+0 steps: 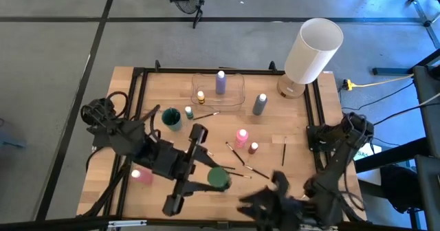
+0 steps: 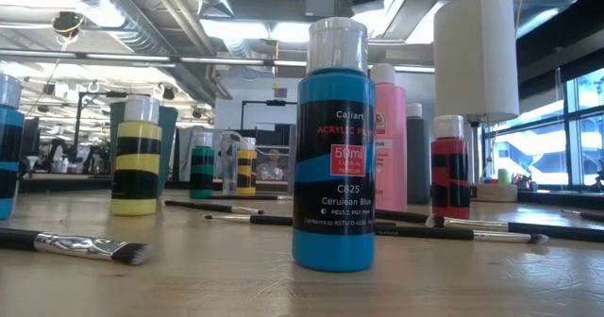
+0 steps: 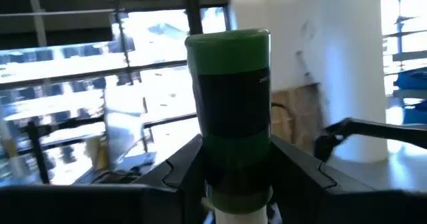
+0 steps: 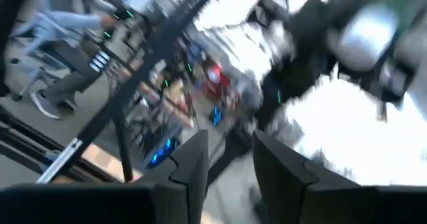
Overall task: Pick & Place Paint Supplies
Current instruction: Put the green paint bottle into the transparent bin
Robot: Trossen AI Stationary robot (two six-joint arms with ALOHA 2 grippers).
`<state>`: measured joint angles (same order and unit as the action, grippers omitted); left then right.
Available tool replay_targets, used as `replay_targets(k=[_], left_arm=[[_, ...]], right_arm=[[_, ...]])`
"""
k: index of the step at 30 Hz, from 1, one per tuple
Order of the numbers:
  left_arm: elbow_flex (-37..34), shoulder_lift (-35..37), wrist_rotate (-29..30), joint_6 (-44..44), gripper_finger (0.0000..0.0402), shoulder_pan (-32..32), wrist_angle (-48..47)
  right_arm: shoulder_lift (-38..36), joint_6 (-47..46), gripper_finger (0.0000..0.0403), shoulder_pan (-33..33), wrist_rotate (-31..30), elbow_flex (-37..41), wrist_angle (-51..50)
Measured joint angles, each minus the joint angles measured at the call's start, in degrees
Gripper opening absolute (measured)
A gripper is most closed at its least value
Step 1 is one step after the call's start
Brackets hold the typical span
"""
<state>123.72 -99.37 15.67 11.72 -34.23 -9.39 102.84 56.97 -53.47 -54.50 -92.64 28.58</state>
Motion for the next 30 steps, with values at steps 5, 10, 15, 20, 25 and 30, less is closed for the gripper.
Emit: replay_targets(k=[5,10,15,20,25,30], left_arm=[[-0.02,-0.46,-2.23,1.12,0.0141,0.16,0.85],[-0.02,-2.50,-5.38,5.97,0.0141,0.35,5.55],[-0.02,-2.79,-6.88,6.95,0.0141,0.75,6.35],[-0.02,-2.78,-7.09,6.62,0.0141,1.07,6.25],[-0.02,-3.03,-7.47,6.09,0.0141,1.50,6.65],[-0.02,-4.70,-9.50,2.42,0.0141,2.57,11.29]], right_arm=[[0.12,7.38,0.0100,-1.60,4.19,0.00,3.87],[0.08,15.60,0.0088,-0.73,8.66,0.00,9.26],[0.08,20.92,0.0084,-0.04,11.02,0.00,11.07],[0.08,21.96,0.0108,-0.20,11.41,0.00,10.69],[0.08,27.70,0.0160,0.36,12.95,0.00,10.37],[0.08,45.27,0.0197,1.31,15.47,0.00,9.83]])
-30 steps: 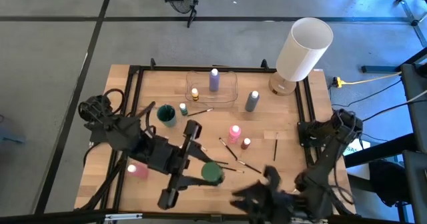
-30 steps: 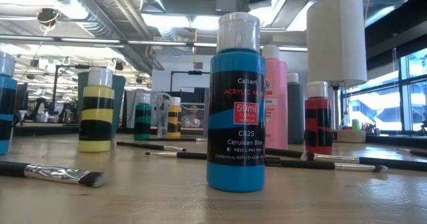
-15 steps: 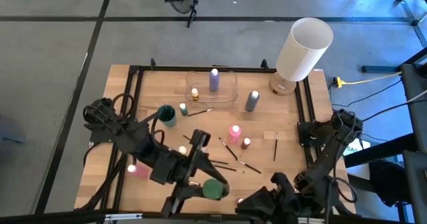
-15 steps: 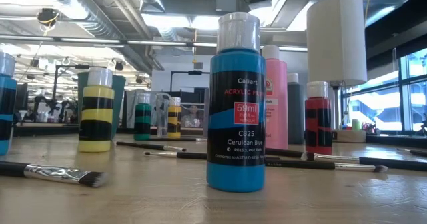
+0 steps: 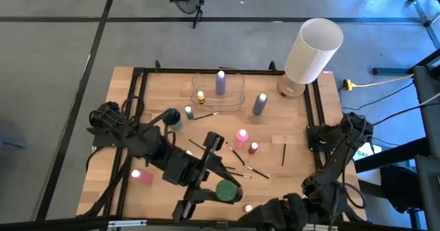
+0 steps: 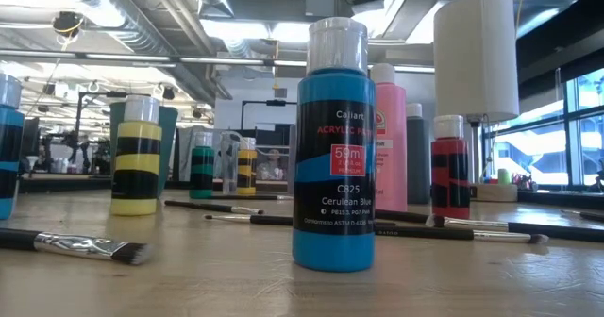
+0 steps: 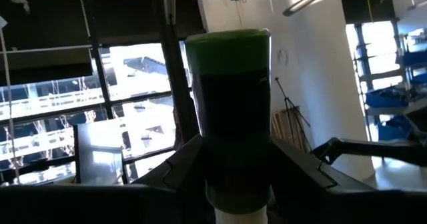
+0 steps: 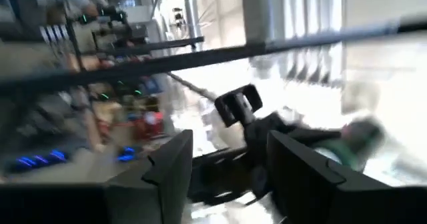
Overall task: Pick & Place Paint Supplies
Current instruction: Put the green paint bottle into the transparent bin
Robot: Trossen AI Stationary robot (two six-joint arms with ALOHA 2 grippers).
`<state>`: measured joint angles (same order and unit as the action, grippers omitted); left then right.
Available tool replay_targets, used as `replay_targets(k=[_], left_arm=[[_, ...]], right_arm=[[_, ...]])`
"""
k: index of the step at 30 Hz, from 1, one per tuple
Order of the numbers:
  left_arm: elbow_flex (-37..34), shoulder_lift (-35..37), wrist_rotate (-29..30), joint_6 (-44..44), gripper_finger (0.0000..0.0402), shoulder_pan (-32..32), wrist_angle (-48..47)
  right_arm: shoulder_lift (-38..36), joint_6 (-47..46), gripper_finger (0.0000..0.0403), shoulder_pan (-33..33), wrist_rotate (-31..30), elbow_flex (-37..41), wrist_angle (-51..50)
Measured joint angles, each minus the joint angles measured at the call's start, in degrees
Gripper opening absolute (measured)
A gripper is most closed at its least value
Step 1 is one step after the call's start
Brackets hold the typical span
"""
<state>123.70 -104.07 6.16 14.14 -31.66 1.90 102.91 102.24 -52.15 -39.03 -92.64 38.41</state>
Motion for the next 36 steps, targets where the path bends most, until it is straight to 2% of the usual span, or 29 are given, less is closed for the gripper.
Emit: replay_targets(k=[4,6,12,19,25,28,32,36], left_arm=[[-0.02,-1.06,-0.12,-1.11,0.0141,0.07,5.00],[-0.02,-1.09,-0.14,-1.06,0.0141,0.07,6.49],[0.00,-0.92,-0.21,-1.35,0.0141,0.09,6.57],[0.00,-1.16,0.07,-2.47,0.0141,1.19,6.42],[0.00,-1.18,0.32,-2.60,0.0141,1.42,6.03],[0.00,-1.18,0.34,-2.56,0.0141,1.40,6.09],[0.00,-1.18,0.98,-3.07,0.0141,1.40,6.05],[0.00,-1.18,1.72,-4.34,0.0141,1.39,6.05]], right_arm=[[0.03,11.71,0.0195,0.92,7.86,0.00,0.83],[0.04,15.47,0.0187,1.06,9.32,0.00,2.09],[0.04,22.24,0.0159,1.17,8.57,0.01,5.16],[0.04,26.17,0.0157,2.15,7.01,0.04,8.01],[0.04,25.56,0.0187,2.41,3.74,0.04,8.43],[0.04,27.58,0.0203,2.63,4.43,0.04,7.85],[0.04,30.52,0.0203,2.69,5.44,0.04,8.18],[0.04,30.98,0.0200,2.75,3.95,0.04,7.90]])
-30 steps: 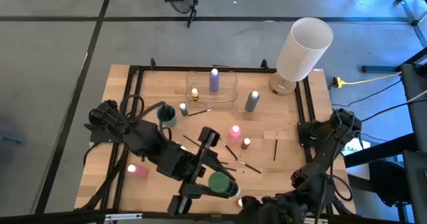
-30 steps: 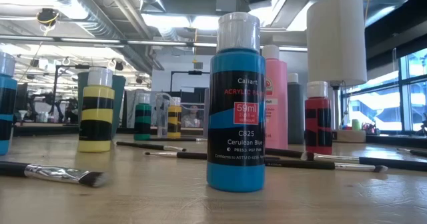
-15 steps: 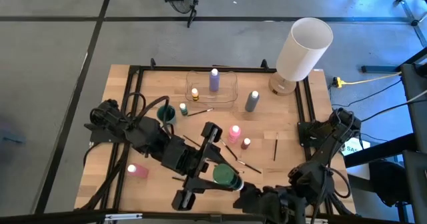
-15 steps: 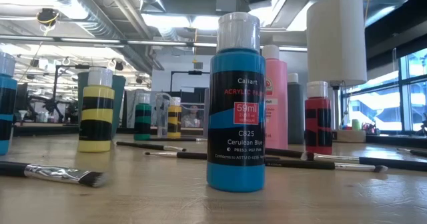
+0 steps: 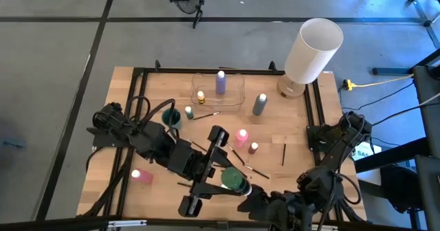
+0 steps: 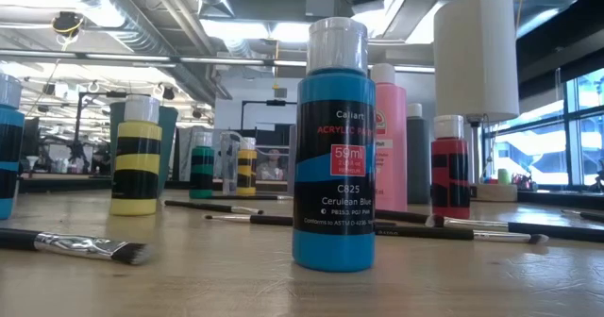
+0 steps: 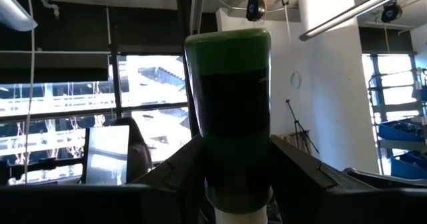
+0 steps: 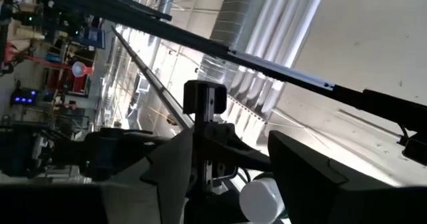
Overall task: Pick & Place Paint Supplies
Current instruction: Put the green paint bottle into the transparent bin
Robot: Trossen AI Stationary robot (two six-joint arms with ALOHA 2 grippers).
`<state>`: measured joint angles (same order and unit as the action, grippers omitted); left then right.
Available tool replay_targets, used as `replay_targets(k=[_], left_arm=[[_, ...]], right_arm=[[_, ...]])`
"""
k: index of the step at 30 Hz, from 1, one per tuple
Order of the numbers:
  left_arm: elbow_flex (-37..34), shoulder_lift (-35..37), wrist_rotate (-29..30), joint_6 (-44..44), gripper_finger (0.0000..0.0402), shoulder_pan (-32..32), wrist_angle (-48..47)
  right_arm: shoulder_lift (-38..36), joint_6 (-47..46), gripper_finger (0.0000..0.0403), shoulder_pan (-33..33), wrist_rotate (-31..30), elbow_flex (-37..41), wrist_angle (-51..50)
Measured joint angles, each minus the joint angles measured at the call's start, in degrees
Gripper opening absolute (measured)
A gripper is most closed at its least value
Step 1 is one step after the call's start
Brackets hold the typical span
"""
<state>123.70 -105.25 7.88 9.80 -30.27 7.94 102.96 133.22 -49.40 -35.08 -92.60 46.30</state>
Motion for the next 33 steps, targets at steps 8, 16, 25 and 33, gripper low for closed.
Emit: replay_targets(k=[8,16,25,33], left_arm=[[0.00,0.00,0.07,-0.04,0.0141,-1.08,0.53],[-0.01,-0.24,1.71,0.35,0.0141,-1.23,1.31],[0.00,-0.49,2.39,3.83,0.0141,-1.12,5.14],[-0.09,-1.16,4.91,6.15,0.0141,-1.12,4.76]], right_arm=[[0.00,15.38,0.0199,0.39,-1.00,0.00,3.06],[-0.02,21.08,0.0199,1.92,7.28,0.00,9.38],[0.00,20.59,0.0199,6.90,9.71,-0.61,11.22],[-0.02,20.26,0.0198,8.27,14.05,-0.68,15.19]])
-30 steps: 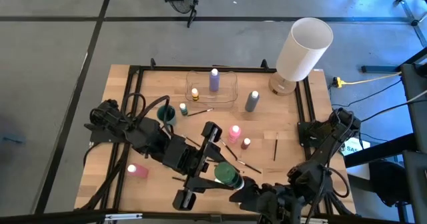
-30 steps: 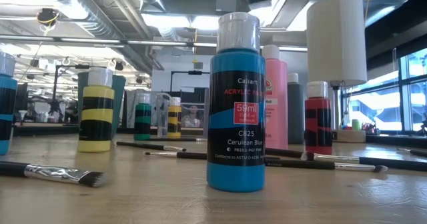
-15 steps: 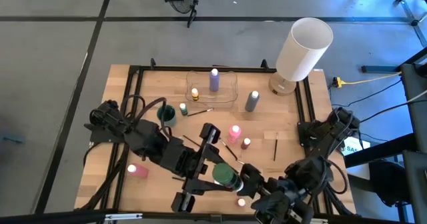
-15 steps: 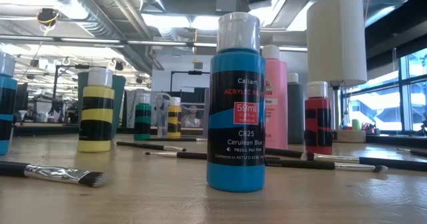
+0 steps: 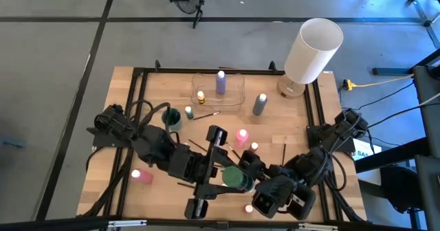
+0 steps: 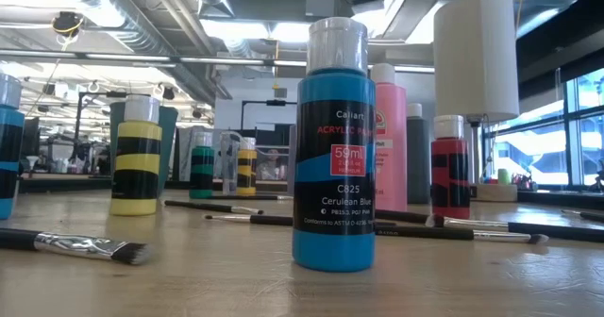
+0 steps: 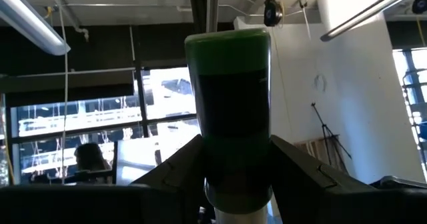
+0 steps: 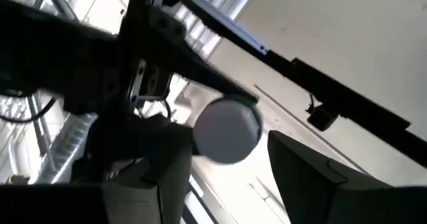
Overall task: Pick & Place Paint Supplies
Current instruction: Put the green paint bottle into the transparent bin
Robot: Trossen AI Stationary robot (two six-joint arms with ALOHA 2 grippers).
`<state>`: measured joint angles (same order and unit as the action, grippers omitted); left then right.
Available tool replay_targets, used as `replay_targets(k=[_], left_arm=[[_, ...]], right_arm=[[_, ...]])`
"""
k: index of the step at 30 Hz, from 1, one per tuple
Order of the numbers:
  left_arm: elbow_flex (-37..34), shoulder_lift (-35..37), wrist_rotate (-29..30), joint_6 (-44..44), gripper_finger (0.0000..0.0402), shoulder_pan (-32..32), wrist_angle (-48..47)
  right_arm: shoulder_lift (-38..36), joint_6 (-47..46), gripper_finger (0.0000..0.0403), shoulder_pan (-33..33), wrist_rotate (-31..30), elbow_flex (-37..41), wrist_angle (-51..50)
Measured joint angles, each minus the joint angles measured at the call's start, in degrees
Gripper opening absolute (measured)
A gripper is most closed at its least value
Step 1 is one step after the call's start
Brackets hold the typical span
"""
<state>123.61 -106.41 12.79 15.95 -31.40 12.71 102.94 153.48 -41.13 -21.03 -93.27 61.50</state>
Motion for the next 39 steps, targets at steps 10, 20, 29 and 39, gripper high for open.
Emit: replay_targets(k=[10,20,29,39], left_arm=[[0.00,0.15,0.93,2.30,0.0141,0.00,0.79],[0.06,0.17,0.94,3.21,0.0141,0.00,0.85],[0.09,0.20,1.72,3.31,0.0141,0.44,0.57],[0.09,0.17,2.68,3.07,0.0141,0.48,0.35]], right_arm=[[0.02,-0.51,0.0198,-0.06,1.46,0.00,-1.40],[0.02,-1.22,0.0196,0.42,3.93,0.00,-1.73],[0.02,-1.75,0.0168,2.29,6.70,0.00,-2.43],[0.02,-1.74,0.0142,2.71,6.44,0.00,-2.23]])
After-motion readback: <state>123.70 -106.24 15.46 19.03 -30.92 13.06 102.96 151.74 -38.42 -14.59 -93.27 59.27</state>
